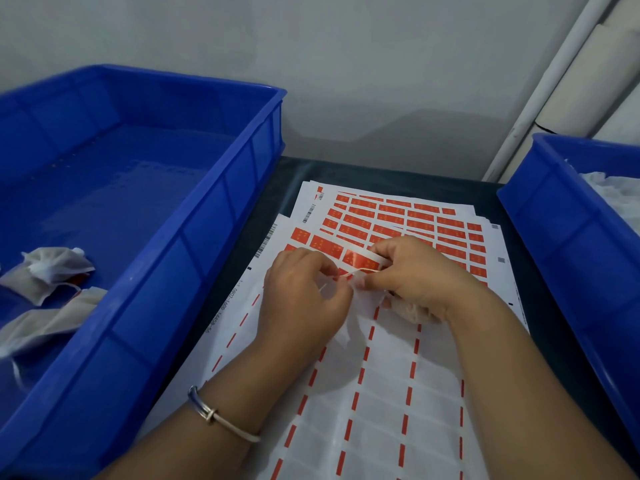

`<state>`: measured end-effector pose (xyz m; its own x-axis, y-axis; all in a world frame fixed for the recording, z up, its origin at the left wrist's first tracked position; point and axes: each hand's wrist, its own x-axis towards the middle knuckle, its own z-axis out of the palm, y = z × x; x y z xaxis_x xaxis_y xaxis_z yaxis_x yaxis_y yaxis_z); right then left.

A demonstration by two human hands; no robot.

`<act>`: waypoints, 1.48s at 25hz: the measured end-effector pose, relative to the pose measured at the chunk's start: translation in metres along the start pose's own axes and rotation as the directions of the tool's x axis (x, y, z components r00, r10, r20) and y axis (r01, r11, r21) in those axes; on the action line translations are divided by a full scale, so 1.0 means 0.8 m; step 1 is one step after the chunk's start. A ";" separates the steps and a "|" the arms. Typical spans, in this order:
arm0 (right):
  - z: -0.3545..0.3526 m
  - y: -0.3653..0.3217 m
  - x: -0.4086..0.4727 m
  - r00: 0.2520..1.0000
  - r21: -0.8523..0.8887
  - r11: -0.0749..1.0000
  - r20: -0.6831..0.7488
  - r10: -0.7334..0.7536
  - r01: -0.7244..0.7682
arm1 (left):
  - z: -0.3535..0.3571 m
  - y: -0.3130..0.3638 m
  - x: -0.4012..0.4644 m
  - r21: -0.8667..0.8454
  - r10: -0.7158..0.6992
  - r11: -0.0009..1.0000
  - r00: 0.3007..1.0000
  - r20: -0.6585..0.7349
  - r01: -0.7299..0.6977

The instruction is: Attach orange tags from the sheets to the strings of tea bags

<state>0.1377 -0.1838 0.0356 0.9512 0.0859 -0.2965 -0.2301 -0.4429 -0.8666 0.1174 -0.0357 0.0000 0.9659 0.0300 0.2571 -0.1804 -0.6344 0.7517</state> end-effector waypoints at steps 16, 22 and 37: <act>0.001 -0.001 0.003 0.998 0.029 0.999 -0.057 -0.025 0.026 | -0.001 -0.006 0.003 0.129 0.012 0.992 1.000 0.025 -0.015; 0.004 -0.002 0.005 0.996 -0.029 0.999 -0.080 -0.039 0.036 | 0.000 -0.003 0.002 0.151 0.010 0.988 1.000 0.029 -0.015; 0.009 -0.003 0.002 0.993 0.094 0.995 -0.116 -0.008 0.019 | -0.003 -0.003 0.003 0.096 0.002 0.995 0.999 0.040 -0.006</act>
<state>0.1386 -0.1761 0.0340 0.9705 -0.0149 -0.2408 -0.2303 -0.3551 -0.9060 0.1198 -0.0326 0.0005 0.9722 -0.0018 0.2343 -0.1673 -0.7056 0.6886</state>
